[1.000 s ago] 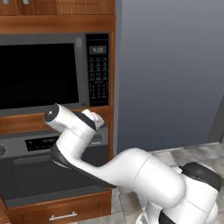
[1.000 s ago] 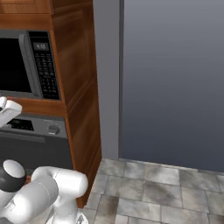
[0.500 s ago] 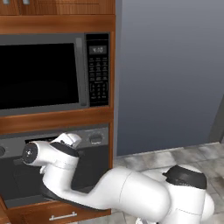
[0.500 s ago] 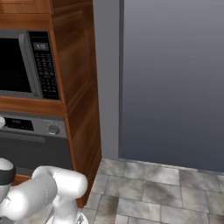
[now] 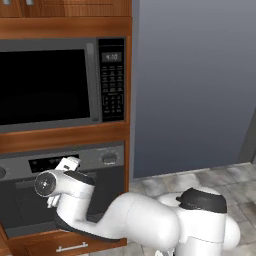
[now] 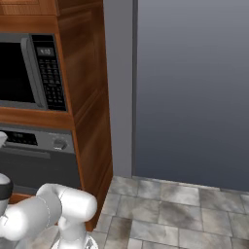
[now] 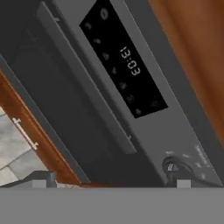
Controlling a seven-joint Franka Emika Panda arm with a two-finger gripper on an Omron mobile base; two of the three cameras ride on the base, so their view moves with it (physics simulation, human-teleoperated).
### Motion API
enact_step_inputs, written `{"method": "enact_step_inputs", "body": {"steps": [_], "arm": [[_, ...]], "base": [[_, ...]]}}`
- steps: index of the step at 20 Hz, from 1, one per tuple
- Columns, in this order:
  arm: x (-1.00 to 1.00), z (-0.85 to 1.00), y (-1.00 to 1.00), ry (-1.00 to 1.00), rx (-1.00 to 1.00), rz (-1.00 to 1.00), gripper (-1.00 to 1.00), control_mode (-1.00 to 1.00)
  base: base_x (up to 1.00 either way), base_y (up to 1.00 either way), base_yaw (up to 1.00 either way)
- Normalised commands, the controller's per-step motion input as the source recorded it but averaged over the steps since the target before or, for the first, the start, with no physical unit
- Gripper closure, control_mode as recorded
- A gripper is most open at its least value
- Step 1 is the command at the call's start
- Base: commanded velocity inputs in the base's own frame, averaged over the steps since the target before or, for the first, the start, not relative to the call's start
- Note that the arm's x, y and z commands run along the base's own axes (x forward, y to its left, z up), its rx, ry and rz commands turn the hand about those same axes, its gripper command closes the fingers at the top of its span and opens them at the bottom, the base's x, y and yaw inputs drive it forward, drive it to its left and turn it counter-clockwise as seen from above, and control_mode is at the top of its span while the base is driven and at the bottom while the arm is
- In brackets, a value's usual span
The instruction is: Take the fish from the oven and place it on the plate on the counter.
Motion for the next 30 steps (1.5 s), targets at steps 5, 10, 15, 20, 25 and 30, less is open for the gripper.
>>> {"method": "enact_step_inputs", "body": {"steps": [5,10,15,20,25,30], "arm": [[0.09,-0.47,0.0,0.0,-0.05,0.35,-1.0,-1.0],[-0.01,-0.27,0.01,0.0,-0.13,0.09,-1.0,-1.0],[0.09,-0.13,0.01,0.0,-0.3,0.11,-1.0,-1.0],[0.05,-0.07,0.12,0.0,-0.3,0.12,-1.0,-1.0],[0.0,0.0,0.23,0.0,-0.22,0.05,-1.0,-1.0],[0.0,-0.01,0.01,-0.09,-0.09,0.0,-1.0,-1.0]], "base": [[0.0,0.0,0.0],[0.0,0.0,0.0],[0.0,0.0,0.0],[0.0,0.0,0.0],[0.0,0.0,0.0],[0.0,0.0,0.0]]}}
